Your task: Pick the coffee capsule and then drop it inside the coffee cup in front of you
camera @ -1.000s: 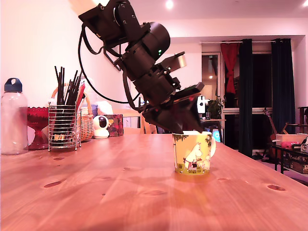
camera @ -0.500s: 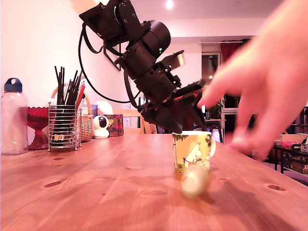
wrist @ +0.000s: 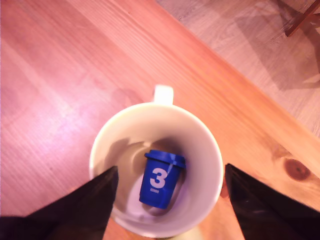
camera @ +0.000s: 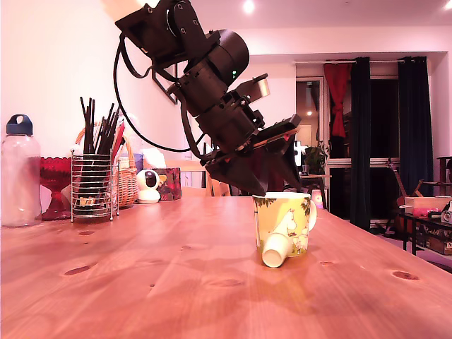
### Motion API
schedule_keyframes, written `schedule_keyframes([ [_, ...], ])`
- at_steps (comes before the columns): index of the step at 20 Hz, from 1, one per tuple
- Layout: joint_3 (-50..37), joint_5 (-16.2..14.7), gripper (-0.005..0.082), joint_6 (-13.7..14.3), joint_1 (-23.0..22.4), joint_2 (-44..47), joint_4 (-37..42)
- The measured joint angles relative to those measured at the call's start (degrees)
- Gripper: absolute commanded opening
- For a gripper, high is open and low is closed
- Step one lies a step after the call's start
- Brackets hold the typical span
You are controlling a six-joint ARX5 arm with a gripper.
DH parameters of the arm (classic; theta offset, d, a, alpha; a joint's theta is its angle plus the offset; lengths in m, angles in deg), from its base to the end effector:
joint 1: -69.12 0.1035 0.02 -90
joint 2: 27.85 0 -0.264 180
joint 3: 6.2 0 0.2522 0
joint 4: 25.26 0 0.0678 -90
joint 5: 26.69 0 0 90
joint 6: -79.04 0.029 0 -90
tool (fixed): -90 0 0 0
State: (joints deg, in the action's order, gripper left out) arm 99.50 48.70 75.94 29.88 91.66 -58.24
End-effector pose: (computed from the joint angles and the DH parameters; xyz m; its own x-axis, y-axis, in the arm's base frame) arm 0.3521 -0.2970 0.2032 0.3536 -0.6145 -0.7053 0.7143 0.6642 -0.2206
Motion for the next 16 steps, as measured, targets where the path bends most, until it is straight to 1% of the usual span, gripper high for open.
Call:
schedule_keyframes([
  [3,0.0,0.0,0.0613,-0.2,0.0,0.0,0.1],
  [7,0.0,1.3,0.0516,-0.2,0.0,-1.0,0.3],
  [8,0.0,1.4,0.0483,-0.2,0.0,-1.9,-0.2],
  [9,0.0,1.5,0.0425,-0.2,-0.1,-3.2,-0.6],
  [10,0.0,1.7,0.0342,-0.2,-0.2,-4.9,-1.3],
  [11,0.0,1.7,0.0241,-0.2,-0.2,-6.5,-2.0],
  [12,0.0,1.7,0.0172,-0.2,-0.4,-8.3,-2.8],
  [14,0.3,1.7,0.016,0.3,-0.9,-10.7,-4.1],
  [16,0.5,1.8,0.0158,0.3,-1.8,-11.1,-5.4],
])
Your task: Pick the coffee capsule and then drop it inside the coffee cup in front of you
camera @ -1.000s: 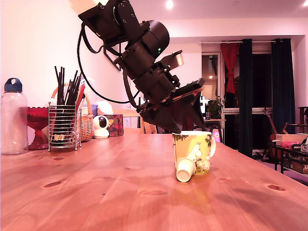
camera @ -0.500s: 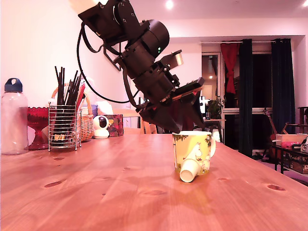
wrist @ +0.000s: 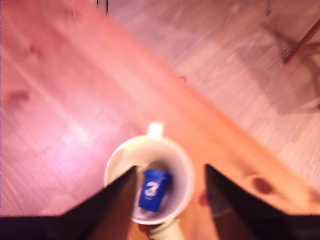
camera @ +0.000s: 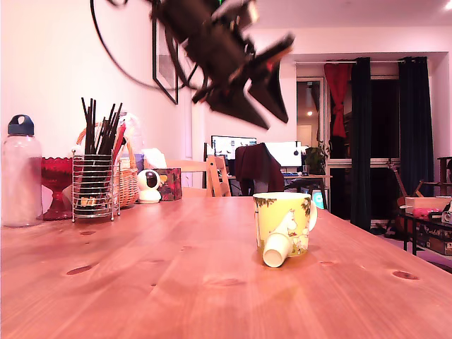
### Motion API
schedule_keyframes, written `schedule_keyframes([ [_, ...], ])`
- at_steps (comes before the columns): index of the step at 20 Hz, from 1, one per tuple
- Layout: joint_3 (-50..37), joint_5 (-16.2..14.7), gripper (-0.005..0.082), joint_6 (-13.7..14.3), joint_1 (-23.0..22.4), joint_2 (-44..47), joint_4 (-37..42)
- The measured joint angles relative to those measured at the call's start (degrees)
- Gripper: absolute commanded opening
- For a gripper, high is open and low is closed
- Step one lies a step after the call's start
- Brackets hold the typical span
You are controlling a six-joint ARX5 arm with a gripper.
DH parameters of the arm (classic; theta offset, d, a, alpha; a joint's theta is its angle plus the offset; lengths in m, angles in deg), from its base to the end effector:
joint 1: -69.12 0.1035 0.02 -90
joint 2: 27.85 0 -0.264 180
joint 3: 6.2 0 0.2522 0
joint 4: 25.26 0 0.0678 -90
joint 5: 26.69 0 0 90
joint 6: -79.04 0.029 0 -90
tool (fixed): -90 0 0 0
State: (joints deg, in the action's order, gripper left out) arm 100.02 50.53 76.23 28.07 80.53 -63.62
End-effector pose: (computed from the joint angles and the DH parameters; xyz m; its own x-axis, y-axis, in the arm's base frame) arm 0.3188 -0.2861 0.2821 0.4138 -0.6537 -0.6336 0.7423 0.6452 -0.1808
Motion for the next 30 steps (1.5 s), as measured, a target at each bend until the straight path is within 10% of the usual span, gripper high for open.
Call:
schedule_keyframes([
  [14,-0.4,2.7,-0.0024,0.0,-4.5,0.0,-3.5],
  [30,-34.1,9.1,-0.0024,-9.2,-4.4,-16.4,25.3],
])
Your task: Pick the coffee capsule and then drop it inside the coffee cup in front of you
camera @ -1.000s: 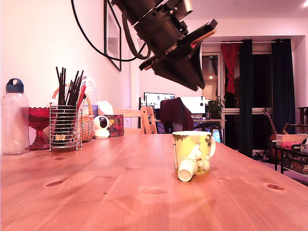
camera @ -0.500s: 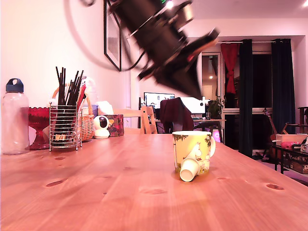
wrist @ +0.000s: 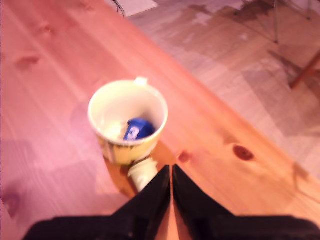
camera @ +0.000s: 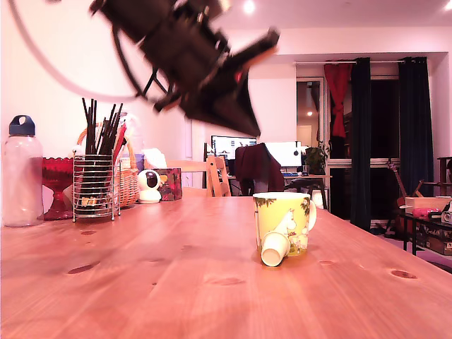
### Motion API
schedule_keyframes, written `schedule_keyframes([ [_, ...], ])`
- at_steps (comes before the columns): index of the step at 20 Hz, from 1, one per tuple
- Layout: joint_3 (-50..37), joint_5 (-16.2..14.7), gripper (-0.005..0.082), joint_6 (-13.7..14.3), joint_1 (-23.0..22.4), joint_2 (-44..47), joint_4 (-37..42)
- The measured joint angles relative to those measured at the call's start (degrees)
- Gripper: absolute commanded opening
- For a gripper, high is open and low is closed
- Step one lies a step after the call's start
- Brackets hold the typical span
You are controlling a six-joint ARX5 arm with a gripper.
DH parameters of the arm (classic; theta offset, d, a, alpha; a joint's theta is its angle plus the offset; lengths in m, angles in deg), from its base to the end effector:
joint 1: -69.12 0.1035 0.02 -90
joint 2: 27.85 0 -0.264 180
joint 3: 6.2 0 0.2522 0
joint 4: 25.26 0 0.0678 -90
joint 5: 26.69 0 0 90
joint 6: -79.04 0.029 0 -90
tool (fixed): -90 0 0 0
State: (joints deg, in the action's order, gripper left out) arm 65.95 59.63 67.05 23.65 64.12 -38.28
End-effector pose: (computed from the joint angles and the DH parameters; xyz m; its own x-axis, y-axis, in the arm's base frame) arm 0.2424 -0.2491 0.2294 0.5422 -0.6427 -0.5412 0.6539 0.7273 -0.2086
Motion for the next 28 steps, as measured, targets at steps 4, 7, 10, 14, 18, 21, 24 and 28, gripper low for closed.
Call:
schedule_keyframes([
  [4,-5.7,3.9,-0.0024,-3.4,-2.3,0.0,7.8],
  [7,-9.3,6.9,-0.0024,-6.1,-4.2,0.0,13.5],
  [10,-12.5,9.0,-0.0024,-7.3,-5.9,0.0,15.8],
  [14,-12.6,8.7,-0.0024,-7.3,-6.7,0.0,16.9],
  [18,-12.6,8.7,-0.0024,-7.3,-6.6,0.0,16.9],
  [21,-12.6,8.7,-0.0024,-7.3,-6.6,0.0,16.9],
  [24,-12.6,8.7,-0.0023,-7.3,-6.6,0.0,16.9],
  [28,-12.6,8.7,0.0203,-8.8,-6.6,0.0,16.7],
])
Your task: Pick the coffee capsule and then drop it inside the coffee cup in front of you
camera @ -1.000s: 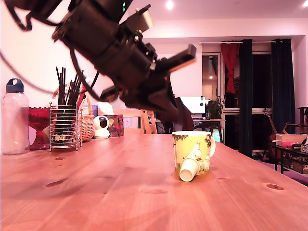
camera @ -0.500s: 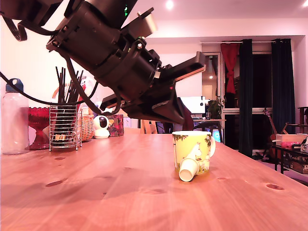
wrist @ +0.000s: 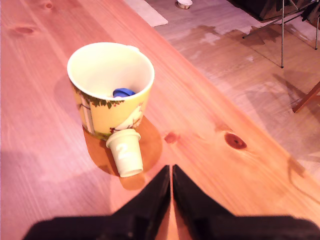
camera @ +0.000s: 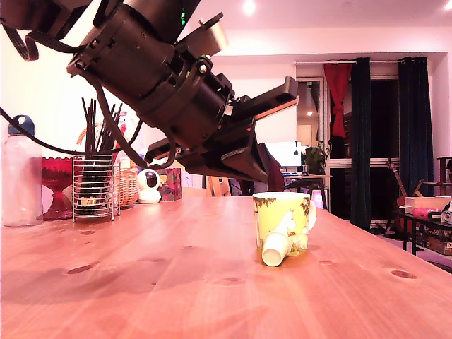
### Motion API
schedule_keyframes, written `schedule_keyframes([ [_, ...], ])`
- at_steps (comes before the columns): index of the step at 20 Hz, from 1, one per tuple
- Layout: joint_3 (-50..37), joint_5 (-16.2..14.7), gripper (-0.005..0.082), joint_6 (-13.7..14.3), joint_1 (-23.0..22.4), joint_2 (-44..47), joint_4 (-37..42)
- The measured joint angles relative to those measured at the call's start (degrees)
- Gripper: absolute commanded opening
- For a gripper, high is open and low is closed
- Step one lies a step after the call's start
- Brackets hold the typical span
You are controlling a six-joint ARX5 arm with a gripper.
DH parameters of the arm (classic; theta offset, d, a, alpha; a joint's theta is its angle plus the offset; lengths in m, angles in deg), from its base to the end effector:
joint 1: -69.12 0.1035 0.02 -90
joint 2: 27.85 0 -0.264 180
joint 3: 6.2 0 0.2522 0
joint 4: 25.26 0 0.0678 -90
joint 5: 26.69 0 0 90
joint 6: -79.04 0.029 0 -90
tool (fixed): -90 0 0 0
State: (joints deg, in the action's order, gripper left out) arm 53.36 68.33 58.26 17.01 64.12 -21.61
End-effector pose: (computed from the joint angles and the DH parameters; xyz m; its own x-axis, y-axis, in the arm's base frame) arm 0.2027 -0.2563 0.1857 0.6054 -0.6354 -0.4793 0.5861 0.7633 -0.2717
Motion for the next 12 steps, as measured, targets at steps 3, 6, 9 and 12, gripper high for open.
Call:
schedule_keyframes([
  [3,0.0,0.0,0.0661,-1.4,0.0,0.0,-0.2],
  [6,0.0,0.0,0.0666,-1.4,0.0,0.0,-0.2],
  [9,0.0,0.0,0.0666,-1.5,0.0,0.0,-0.2],
  [12,0.0,0.0,0.0666,-1.6,0.0,0.0,-0.1],
])
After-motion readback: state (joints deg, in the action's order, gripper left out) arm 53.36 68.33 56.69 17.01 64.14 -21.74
